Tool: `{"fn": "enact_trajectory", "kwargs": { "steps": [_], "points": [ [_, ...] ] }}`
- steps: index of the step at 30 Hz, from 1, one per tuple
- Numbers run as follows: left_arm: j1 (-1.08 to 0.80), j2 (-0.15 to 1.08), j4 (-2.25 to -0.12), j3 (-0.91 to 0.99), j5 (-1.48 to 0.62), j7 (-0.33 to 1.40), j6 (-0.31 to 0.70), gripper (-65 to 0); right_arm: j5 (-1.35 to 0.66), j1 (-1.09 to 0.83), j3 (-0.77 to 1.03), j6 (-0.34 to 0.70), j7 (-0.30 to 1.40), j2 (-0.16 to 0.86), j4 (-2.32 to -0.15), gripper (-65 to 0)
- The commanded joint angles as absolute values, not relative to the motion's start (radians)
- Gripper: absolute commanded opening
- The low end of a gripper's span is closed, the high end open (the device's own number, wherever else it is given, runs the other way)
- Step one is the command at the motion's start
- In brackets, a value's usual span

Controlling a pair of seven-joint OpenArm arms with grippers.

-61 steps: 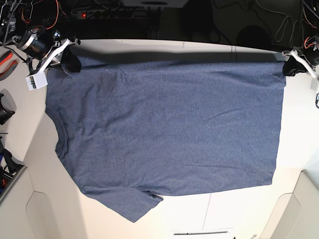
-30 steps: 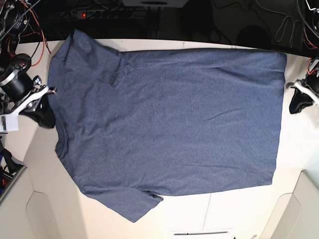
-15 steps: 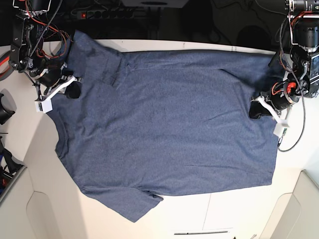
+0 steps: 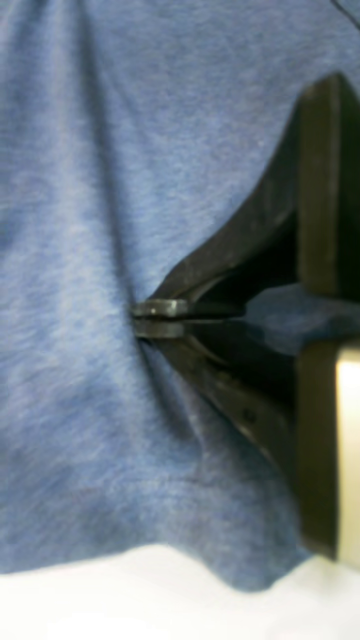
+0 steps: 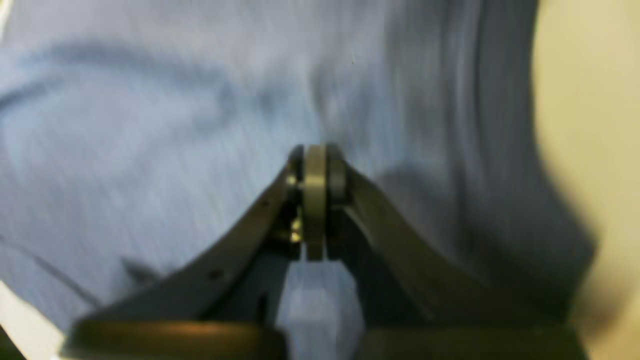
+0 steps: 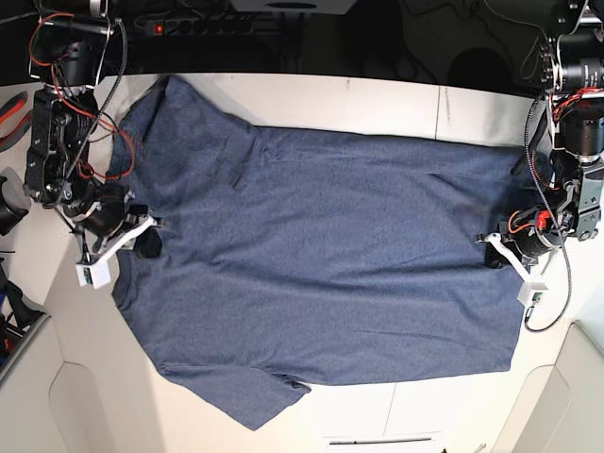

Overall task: Layout the t-shirt on the table in an organized manner, then fold the t-shirt properly
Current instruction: 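Lower the shirt and drag both grippers back toward the hem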

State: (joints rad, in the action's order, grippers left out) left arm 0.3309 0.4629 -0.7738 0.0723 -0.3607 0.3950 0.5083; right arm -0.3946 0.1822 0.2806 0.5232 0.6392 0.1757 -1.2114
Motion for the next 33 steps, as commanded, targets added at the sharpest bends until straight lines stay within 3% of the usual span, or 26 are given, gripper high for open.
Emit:
{"fn": "enact_trajectory", "kwargs": {
  "steps": [1,10,19,33],
  "points": [
    [0.366,0.479,-0.780,0.076,-0.372,0.373,0.508,-65.0,-0.383,0.208,0.282,0.508,0.623,0.184,-1.226,-65.0],
    [0.382,0.479,-0.765,0.076,-0.375,0.341,0.508,-65.0,-0.344,0.252,0.281,0.493,0.604,0.179,-1.223,-65.0],
    [0.371,0.479,-0.765,0.076,-0.438,0.472,0.509,-65.0,-0.387,0.208,0.281,0.493,0.668,0.180,-1.220,-65.0],
    [0.363,0.479,-0.765,0.076,-0.437,0.521,0.509,-65.0,-0.229,0.214,0.281,0.395,0.505,0.180,-1.108,-65.0]
  ]
}}
